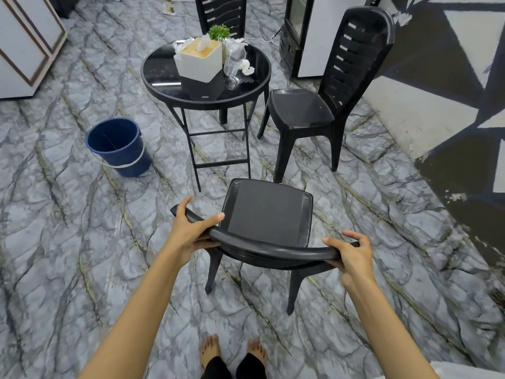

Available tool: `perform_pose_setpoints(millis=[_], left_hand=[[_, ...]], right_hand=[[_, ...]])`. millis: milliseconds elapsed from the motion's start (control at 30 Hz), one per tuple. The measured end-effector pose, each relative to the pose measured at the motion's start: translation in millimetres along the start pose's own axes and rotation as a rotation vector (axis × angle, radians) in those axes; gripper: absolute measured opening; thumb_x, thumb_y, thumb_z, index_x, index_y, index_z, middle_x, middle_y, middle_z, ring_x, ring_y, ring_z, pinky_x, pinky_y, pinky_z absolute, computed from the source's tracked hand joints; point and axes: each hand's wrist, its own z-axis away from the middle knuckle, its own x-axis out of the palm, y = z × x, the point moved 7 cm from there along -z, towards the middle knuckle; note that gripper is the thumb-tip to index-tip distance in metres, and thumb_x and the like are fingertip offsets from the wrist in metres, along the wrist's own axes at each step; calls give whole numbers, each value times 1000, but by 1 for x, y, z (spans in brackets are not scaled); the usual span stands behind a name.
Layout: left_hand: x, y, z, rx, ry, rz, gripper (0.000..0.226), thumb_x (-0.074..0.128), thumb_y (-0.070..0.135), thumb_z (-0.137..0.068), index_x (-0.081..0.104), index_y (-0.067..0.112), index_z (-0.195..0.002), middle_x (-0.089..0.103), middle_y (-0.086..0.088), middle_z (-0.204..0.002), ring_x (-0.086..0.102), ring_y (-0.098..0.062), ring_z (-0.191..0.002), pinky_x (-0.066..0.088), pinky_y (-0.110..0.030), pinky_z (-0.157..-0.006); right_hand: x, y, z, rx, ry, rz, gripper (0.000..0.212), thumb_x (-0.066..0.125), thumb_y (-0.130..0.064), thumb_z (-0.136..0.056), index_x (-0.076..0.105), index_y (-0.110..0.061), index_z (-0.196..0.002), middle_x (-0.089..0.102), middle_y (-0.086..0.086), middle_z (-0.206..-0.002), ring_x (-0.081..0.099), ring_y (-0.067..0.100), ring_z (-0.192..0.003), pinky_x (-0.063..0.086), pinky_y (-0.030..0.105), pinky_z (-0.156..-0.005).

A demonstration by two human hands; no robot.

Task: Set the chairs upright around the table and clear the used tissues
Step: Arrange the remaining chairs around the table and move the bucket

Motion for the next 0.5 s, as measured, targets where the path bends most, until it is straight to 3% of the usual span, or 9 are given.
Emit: perform_pose_setpoints(millis=[67,200,300,400,500], left_hand=[[0,0,0,-2,11,3,88,75,6,-74,26,38,-140,52,-4,-100,65,-27,-78,60,-44,-65],[0,0,-4,-5,39,65,75,67,-8,-76,34,29,-132,56,-8,-82,64,-21,-56,59,-43,-60],[-2,2,-11,16,93,116,70,60,-13,-78,37,26,-131,57,-11,-73,58,-22,-61,58,-40,-52],[-8,9,-18,31,110,156,71,58,-14,-78,37,29,-131,53,-11,-72,51,-22,-64,57,-49,-59],[-11,20,-25,52,108,187,67,57,-14,-79,39,31,-126,55,-11,-68,50,-22,-64,56,-48,-54]], right_hand=[[-1,3,-2,28,7,-61,40,77,3,-65,57,-26,-83,45,20,-135,64,37,-99,56,26,-45],[2,-5,3,-49,17,-61,32,70,7,-71,59,-21,-77,42,16,-126,60,28,-82,56,26,-43],[9,-16,8,-114,15,-17,31,67,8,-74,59,-22,-77,40,13,-123,56,26,-80,57,30,-49],[21,-27,12,-160,-1,19,35,66,7,-75,61,-27,-79,38,10,-125,57,24,-79,58,30,-51],[36,-41,12,-193,-38,37,40,65,6,-75,62,-33,-81,38,8,-125,58,28,-86,58,29,-49]])
